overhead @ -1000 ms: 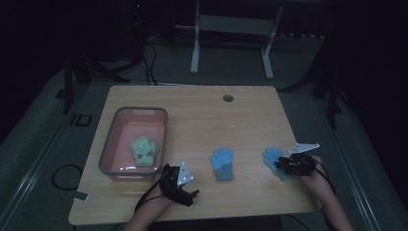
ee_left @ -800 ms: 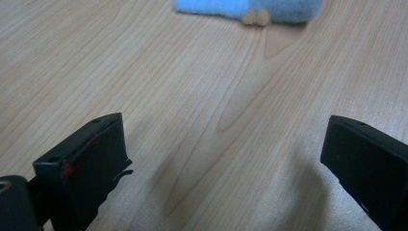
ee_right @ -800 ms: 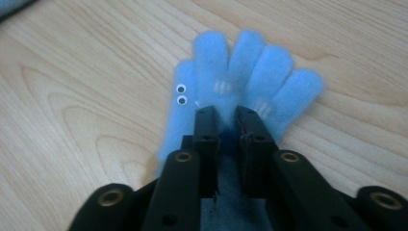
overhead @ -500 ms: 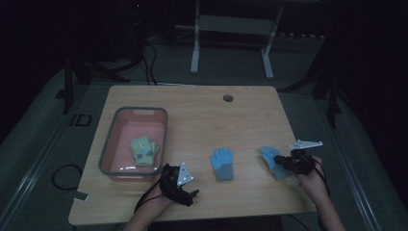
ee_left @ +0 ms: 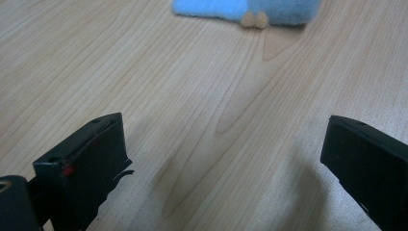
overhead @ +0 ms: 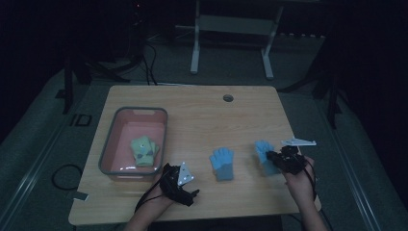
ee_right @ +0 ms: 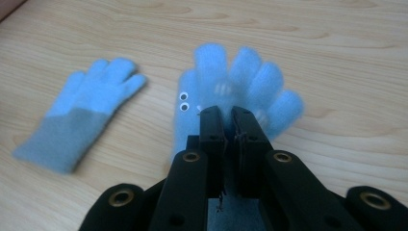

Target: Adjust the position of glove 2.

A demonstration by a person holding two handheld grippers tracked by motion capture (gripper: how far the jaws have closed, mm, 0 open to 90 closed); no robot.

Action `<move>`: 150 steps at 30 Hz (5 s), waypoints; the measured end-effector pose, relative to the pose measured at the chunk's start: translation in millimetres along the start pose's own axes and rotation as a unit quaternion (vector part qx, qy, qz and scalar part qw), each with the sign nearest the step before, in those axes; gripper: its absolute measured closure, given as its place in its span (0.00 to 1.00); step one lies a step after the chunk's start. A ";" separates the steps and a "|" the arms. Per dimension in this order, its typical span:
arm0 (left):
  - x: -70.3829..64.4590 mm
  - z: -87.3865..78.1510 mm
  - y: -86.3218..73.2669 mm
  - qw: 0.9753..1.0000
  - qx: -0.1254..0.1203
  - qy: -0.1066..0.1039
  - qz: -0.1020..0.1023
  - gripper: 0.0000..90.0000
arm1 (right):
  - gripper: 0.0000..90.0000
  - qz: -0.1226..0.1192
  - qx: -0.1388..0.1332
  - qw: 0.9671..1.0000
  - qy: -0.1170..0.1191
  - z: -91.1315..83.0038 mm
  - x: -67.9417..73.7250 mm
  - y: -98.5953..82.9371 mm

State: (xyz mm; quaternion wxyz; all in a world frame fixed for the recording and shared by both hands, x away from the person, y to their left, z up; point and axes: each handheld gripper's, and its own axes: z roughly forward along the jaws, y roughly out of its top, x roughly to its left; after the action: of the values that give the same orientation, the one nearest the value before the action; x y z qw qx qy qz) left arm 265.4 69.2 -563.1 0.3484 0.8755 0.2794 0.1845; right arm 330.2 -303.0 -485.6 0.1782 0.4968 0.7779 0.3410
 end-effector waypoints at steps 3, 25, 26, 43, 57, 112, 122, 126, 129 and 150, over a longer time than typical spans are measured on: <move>-0.6 0.0 -0.4 1.000 0.000 -0.001 0.001 0.03 | 0.94 0.012 -0.001 1.000 0.003 7.8 7.9 -1.8; -1.1 0.2 -1.2 1.000 0.002 -0.005 0.004 0.03 | 0.79 0.025 0.040 0.998 -0.038 50.2 5.5 -25.3; -1.1 0.0 -1.0 1.000 0.002 -0.005 0.004 0.03 | 0.79 0.021 0.040 0.998 -0.038 48.3 5.3 -24.5; -0.8 0.4 -1.2 1.000 0.003 -0.006 0.004 0.03 | 0.70 -0.104 0.033 0.992 0.054 24.0 -31.2 -16.3; -0.9 0.7 -1.7 1.000 0.006 -0.007 0.007 0.03 | 0.64 -0.168 0.045 0.979 0.110 40.6 -37.2 -16.8; -1.3 1.1 -1.7 1.000 0.005 -0.009 0.009 0.03 | 0.92 -0.189 0.023 0.959 0.209 52.6 81.4 33.4; -2.0 1.7 -1.5 1.000 0.010 -0.011 0.010 0.03 | 0.90 -0.184 0.062 0.959 0.205 84.9 80.6 17.6; -2.2 1.9 -1.5 1.000 0.010 -0.013 0.010 0.03 | 0.85 -0.181 0.068 0.960 0.203 91.5 80.5 13.3; -1.5 1.1 -1.5 1.000 0.011 -0.016 0.011 0.03 | 0.80 -0.182 0.068 0.960 0.203 90.7 80.1 13.6; -14.7 -2.1 25.4 0.998 -0.029 -0.053 0.006 0.11 | 0.62 -0.171 0.042 0.967 0.182 68.5 48.4 17.6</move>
State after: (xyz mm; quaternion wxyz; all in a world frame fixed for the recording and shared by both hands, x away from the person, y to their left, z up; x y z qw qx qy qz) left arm 262.1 45.9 -545.4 0.3873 0.8751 0.2498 0.1477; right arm 362.4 -230.8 -518.4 0.0687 0.2927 0.8843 0.3574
